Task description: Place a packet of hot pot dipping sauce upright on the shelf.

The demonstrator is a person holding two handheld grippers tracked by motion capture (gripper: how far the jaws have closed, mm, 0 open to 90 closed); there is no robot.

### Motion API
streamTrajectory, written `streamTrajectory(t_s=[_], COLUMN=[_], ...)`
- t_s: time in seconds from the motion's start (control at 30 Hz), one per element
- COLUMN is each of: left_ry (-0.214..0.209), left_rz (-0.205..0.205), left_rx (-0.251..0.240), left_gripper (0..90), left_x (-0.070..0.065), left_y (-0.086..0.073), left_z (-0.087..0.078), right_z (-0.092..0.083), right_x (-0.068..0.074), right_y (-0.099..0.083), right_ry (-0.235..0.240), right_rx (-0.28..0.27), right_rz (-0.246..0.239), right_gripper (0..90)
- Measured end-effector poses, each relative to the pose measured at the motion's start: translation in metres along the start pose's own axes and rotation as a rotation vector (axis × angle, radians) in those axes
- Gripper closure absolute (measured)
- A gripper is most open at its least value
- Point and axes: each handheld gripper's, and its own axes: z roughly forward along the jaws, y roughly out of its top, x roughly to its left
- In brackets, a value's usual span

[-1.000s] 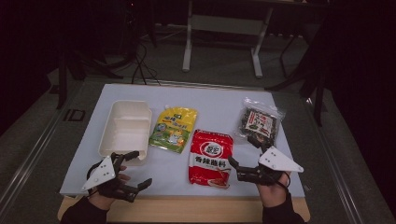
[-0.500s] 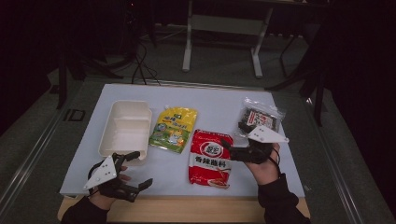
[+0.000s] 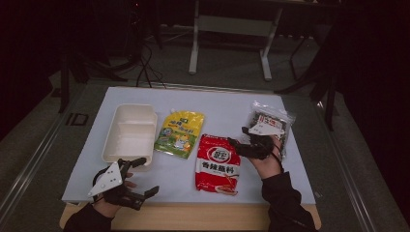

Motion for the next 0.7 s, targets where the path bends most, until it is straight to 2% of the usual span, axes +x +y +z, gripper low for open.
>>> streamTrajectory(t_s=[0.2, 0.47, 0.7], left_ry=[-0.007, -0.010, -0.014], left_rz=[0.005, 0.006, 0.008], left_rx=[0.010, 0.012, 0.017], left_gripper=[3.6, 3.6, 3.6], left_x=[-0.001, -0.001, -0.002], left_y=[-0.001, -0.001, -0.002], left_z=[0.002, 0.002, 0.003], right_z=[0.017, 0.037, 0.048], right_x=[-0.007, -0.010, -0.012], right_y=[-0.014, -0.032, -0.039], right_ry=[-0.022, -0.025, -0.057], right_rx=[0.045, 0.113, 0.166], right_rz=[0.028, 0.051, 0.019], right_gripper=[34.2, 39.8, 40.5])
